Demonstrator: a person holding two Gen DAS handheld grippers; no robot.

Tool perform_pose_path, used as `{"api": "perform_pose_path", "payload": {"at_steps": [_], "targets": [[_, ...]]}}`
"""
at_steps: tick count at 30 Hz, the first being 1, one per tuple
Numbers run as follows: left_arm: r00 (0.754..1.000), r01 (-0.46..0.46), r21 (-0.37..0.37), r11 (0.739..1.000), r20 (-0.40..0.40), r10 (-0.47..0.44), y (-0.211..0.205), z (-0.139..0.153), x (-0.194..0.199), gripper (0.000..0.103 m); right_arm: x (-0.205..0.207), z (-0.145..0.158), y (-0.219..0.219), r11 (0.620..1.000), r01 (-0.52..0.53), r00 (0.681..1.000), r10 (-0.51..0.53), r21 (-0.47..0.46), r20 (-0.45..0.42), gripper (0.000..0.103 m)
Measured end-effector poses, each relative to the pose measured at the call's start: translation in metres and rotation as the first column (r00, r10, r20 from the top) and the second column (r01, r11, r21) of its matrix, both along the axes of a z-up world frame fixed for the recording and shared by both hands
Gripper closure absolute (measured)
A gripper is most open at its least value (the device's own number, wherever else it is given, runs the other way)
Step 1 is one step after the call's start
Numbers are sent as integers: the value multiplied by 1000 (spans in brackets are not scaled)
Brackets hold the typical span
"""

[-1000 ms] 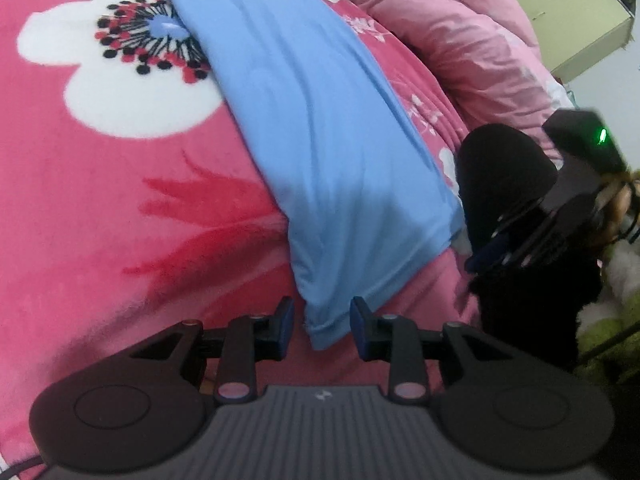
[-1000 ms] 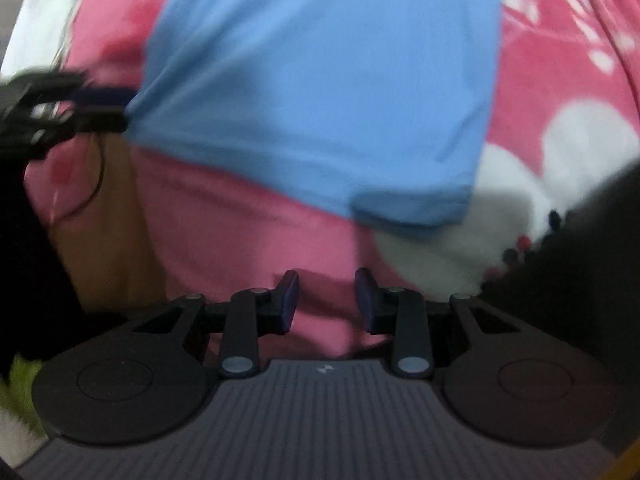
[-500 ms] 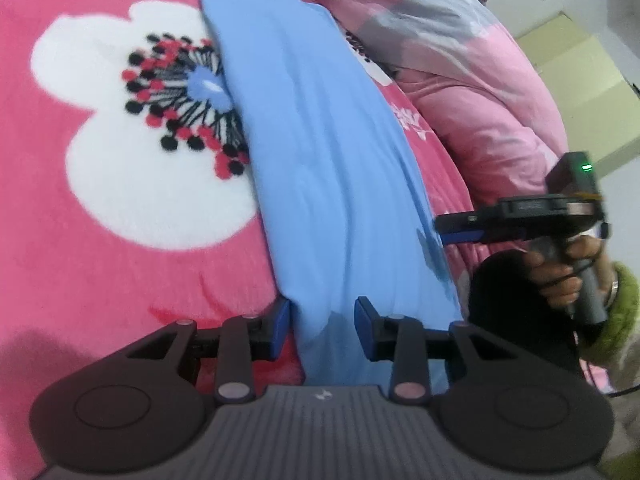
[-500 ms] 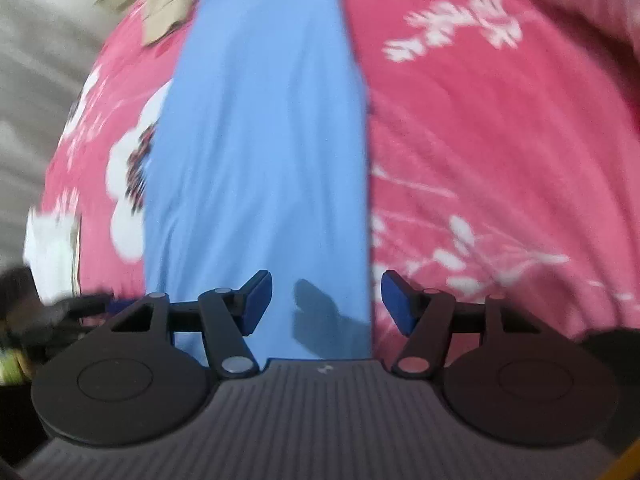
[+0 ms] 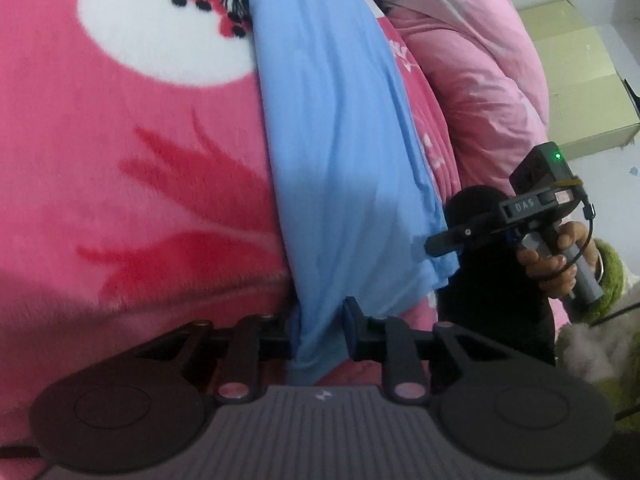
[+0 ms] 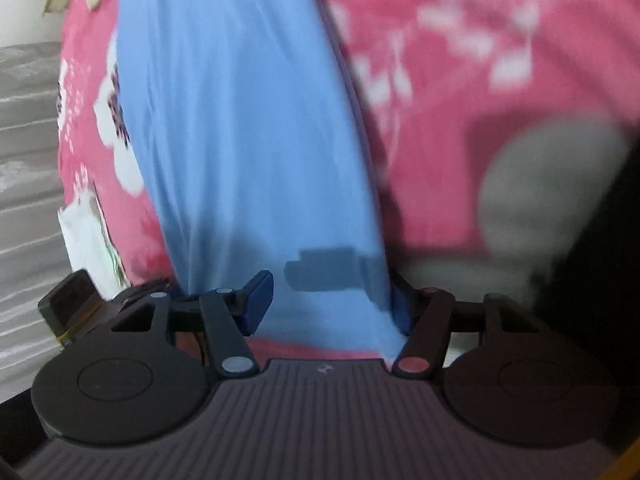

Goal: Fold clothes
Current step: 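Grasp the T-shirt end with both grippers and fold it toward the clothes pile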

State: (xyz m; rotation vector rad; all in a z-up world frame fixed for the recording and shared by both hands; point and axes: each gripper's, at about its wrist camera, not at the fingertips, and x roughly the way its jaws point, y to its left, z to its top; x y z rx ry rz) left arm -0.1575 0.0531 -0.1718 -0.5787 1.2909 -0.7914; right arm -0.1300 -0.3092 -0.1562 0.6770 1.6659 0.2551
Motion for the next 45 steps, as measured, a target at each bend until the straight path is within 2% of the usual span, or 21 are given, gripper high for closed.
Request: {"api": "perform_pose_path", "payload": {"at_steps": [2, 4, 6, 9, 13, 18, 21, 25, 32, 35, 45], "targets": [[1000, 7, -9, 1000, -14, -7, -1, -3, -1, 82, -2, 1, 8, 999, -33, 999, 33, -9, 6, 47], [999, 35, -11, 999, -27, -36, -5, -5, -1, 83, -6, -3, 9, 1000, -28, 999, 29, 13, -26, 58], [998, 56, 2, 998, -29, -56, -9, -7, -2, 91, -9, -8, 13, 999, -46, 998, 47, 12, -48, 69], [998, 58, 16, 998, -33, -57, -13, -8, -2, 95, -15, -12, 21, 996, -89, 994, 89, 12, -62, 81], [997, 70, 57, 996, 32, -72, -16, 3, -12, 96, -13, -9, 27, 994, -108, 993, 108, 11, -39, 92], [989, 70, 62, 996, 127, -78, -7, 31, -14, 96, -16, 12, 27, 994, -109, 993, 108, 22, 37, 93], [981, 46, 65, 997, 187, -58, -1, 50, -5, 96, -15, 35, 19, 994, -96, 989, 91, 42, 116, 93], [969, -4, 55, 998, 248, -10, 7, 67, 15, 96, -1, 62, 23, 993, -106, 968, 92, 47, 233, 93], [939, -109, 48, 993, 332, 87, -9, 81, 87, 96, 63, 82, 22, 987, -160, 908, 142, 11, 395, 93], [933, -168, 19, 986, 327, 152, -5, 78, 122, 96, 94, 82, 22, 985, -174, 882, 160, -9, 443, 93], [895, -308, -36, 951, 327, 303, 15, 59, 228, 96, 197, 71, 13, 996, -92, 827, 65, 21, 559, 93]]}}
